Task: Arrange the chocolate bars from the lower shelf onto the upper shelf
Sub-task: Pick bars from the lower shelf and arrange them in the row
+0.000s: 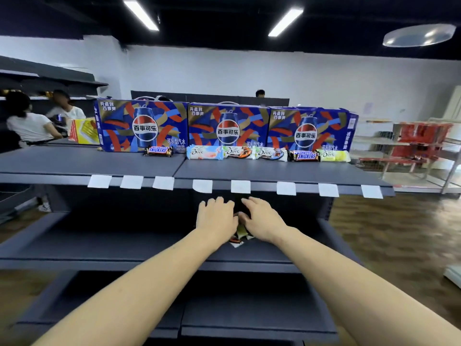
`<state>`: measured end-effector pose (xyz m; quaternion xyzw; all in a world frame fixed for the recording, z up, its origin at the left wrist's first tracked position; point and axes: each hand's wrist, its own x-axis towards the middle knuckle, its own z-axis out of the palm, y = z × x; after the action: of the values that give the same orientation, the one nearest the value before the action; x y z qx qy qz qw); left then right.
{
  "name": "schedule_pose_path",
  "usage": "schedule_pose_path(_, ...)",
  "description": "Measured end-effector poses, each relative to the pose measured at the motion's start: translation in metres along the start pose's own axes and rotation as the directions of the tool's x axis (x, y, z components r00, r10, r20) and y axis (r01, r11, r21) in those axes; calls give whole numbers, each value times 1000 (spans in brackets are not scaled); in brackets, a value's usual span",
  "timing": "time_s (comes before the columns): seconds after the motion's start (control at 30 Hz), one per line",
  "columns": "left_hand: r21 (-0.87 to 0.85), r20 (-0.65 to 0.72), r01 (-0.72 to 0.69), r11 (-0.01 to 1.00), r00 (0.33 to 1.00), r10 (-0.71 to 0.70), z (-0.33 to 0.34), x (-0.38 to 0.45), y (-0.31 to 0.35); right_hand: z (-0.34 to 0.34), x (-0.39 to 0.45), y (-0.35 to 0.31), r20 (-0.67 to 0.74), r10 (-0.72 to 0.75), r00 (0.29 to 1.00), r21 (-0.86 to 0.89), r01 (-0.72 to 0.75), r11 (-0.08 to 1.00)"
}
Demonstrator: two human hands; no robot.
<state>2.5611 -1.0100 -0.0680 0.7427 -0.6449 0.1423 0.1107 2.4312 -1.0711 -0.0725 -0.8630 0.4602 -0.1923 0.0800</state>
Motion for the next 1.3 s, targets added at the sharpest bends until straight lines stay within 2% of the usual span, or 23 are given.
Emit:
schedule_pose_path(0.1,-18,81,-2,1000,997,3,21,-21,16,18,-23,20,47,45,998,47,-47,998)
schedule_pose_path(0.27,-37,233,4,999,973,4,71,-48,31,59,-57,53,158,108,981,28,-114,993)
schedule_pose_path(0.4,-56,308,24,998,951,-6,105,-51,31,83,-54,71,234,149,961,25,-159,987)
schedule_pose_path(0.73,-118,382,110,987,922,-57,184,-2,10,149,-12,111,347,184,920,-8,-193,981)
schedule_pose_path(1.17,-196,454,158,968,890,-54,269,67,-10,200,57,144,363,208,908,-16,-217,976)
schedule_pose_path(1.3,-221,384,165,961,920,-70,289,87,-6,209,81,156,338,191,922,-2,-202,979)
